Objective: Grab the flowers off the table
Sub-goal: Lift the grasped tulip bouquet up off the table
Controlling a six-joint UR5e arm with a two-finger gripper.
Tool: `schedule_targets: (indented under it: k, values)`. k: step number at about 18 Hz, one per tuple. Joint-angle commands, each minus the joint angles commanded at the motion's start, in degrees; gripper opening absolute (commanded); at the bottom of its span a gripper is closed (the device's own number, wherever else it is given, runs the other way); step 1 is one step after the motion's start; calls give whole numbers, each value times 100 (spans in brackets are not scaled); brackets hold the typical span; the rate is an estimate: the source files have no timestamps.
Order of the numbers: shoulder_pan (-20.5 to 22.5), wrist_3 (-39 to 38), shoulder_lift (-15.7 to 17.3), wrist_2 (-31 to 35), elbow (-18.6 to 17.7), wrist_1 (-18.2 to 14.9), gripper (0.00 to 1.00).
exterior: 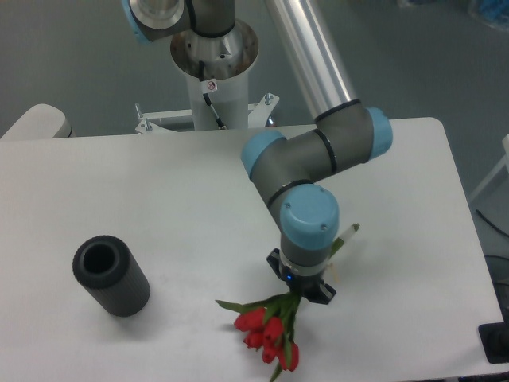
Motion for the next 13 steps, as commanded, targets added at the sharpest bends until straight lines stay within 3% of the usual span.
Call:
schedule_targets:
  k: [6,13]
  values:
    - [114,439,-62,35,141,-307,0]
    - [97,712,-44,35,106,-299,0]
